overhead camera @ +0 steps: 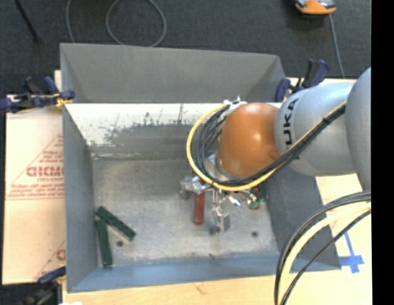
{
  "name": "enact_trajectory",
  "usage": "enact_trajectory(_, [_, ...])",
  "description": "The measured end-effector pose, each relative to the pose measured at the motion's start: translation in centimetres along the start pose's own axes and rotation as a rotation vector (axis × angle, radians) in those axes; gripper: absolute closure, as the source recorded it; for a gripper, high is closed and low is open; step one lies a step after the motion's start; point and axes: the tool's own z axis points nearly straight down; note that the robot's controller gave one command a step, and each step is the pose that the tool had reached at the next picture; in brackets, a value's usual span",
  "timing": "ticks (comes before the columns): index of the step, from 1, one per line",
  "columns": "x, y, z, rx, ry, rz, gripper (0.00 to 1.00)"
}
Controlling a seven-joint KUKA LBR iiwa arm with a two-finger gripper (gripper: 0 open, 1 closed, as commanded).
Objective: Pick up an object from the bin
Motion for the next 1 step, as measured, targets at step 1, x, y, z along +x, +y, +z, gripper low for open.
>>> enact_trajectory(1, [0.02, -0.05, -0.03, -0.001, 0.000, 0.005, 1.00])
